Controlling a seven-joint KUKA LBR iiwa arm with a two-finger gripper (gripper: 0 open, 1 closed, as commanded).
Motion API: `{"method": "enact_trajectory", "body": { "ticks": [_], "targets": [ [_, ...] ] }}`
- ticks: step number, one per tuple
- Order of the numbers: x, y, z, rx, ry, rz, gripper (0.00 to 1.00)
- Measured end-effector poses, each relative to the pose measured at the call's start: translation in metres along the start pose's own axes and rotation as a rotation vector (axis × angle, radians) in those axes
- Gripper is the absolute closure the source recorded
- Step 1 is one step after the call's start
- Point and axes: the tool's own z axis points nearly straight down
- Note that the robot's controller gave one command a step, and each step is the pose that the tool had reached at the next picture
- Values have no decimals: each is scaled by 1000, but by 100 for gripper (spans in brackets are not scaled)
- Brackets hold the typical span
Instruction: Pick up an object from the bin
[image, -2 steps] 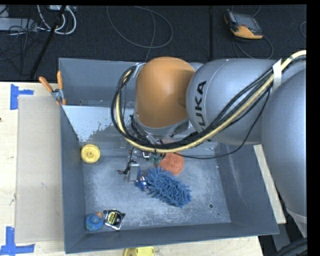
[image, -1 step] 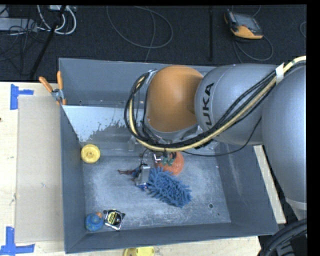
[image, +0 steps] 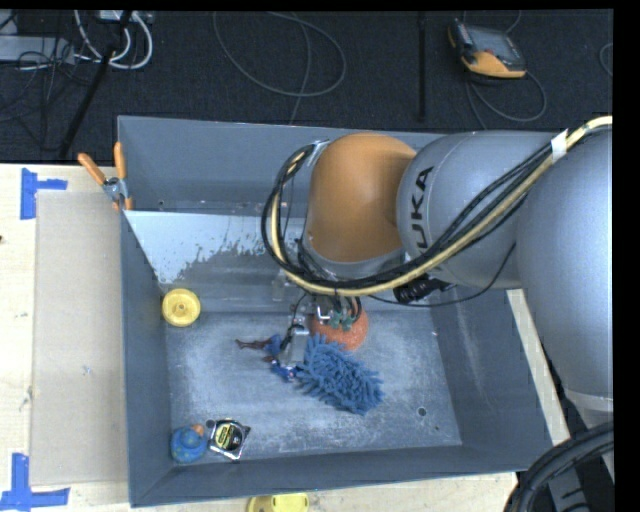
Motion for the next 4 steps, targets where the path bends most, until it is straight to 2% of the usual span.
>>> {"method": "enact_trajectory", "body": {
  "ticks": [1, 2, 3, 4],
  "targets": [
    [11, -8, 18, -4, -5, 240, 0],
    [12, -14, 28, -3, -2, 199, 0],
    [12, 5, -31, -4, -4, 463, 100],
    [12, 5, -31, -4, -4, 463, 0]
  ]
}}
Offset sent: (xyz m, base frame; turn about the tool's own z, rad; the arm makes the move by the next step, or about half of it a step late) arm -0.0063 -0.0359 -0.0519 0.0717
